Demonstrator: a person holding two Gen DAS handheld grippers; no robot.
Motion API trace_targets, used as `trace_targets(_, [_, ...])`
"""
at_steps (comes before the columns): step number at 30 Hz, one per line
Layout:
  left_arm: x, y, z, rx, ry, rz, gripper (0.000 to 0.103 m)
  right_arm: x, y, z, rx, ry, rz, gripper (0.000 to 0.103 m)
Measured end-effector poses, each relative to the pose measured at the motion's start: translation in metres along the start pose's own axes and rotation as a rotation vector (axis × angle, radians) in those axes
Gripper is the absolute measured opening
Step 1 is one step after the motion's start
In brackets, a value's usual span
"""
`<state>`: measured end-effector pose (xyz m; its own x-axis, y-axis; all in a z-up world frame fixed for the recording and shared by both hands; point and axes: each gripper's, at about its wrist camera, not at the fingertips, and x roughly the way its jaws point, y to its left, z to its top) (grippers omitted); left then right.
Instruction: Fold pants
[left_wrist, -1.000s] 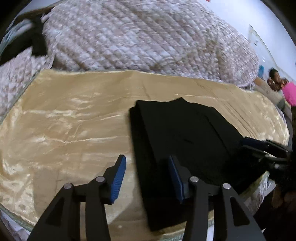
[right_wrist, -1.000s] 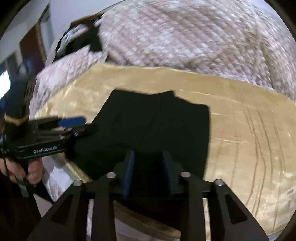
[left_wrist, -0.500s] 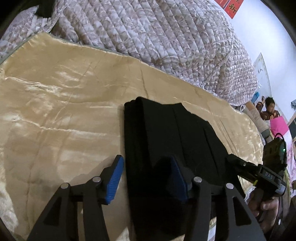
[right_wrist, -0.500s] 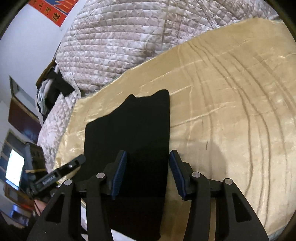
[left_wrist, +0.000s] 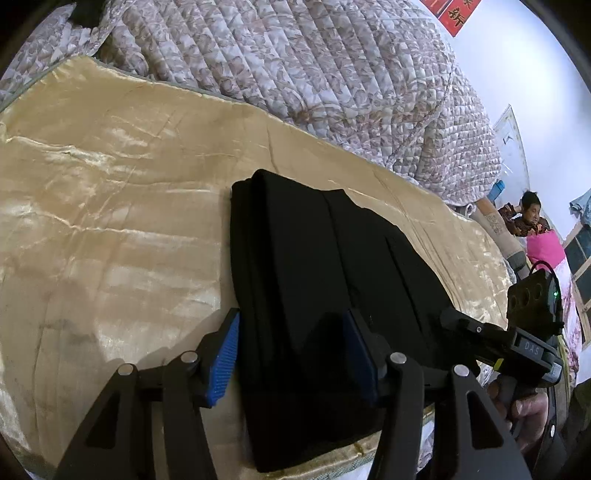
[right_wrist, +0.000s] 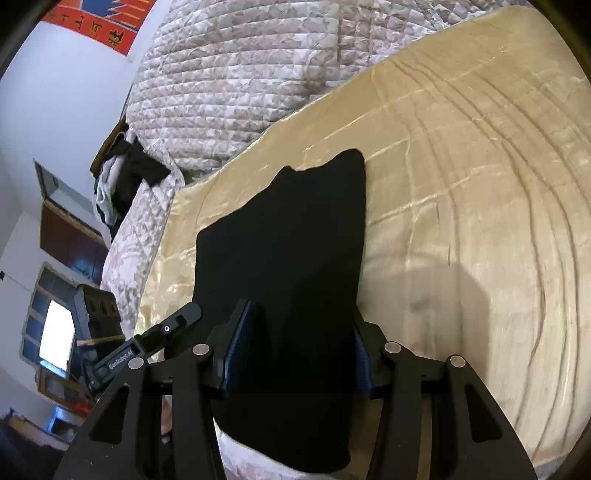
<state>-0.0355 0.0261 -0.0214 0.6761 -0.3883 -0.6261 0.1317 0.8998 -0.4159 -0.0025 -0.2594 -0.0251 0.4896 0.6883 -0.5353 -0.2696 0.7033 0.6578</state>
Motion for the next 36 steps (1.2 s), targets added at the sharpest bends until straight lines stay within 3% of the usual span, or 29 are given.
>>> trace_targets(4, [0.01, -0.002, 0.007, -0.008, -0.006, 0.001, 0.059, 0.004, -0.001, 0.004, 0.013, -0.007, -0.003, 0.048])
trace_targets(9, [0.015, -0.008, 0.011, 0.012, -0.022, 0.028, 0.058, 0.014, -0.001, 0.012, 0.018, -0.022, -0.035, 0.034])
trace_targets(17, [0.004, -0.019, 0.016, 0.026, -0.049, 0.054, 0.033, 0.011, 0.008, 0.012, 0.011, -0.043, -0.065, 0.02])
trace_targets(26, [-0.011, -0.036, 0.033, 0.095, -0.052, 0.049, 0.024, -0.001, 0.044, 0.023, -0.049, -0.057, -0.053, 0.017])
trace_targets(36, [-0.01, -0.032, 0.09, 0.172, -0.08, 0.095, 0.024, 0.017, 0.071, 0.07, -0.111, -0.041, -0.028, 0.017])
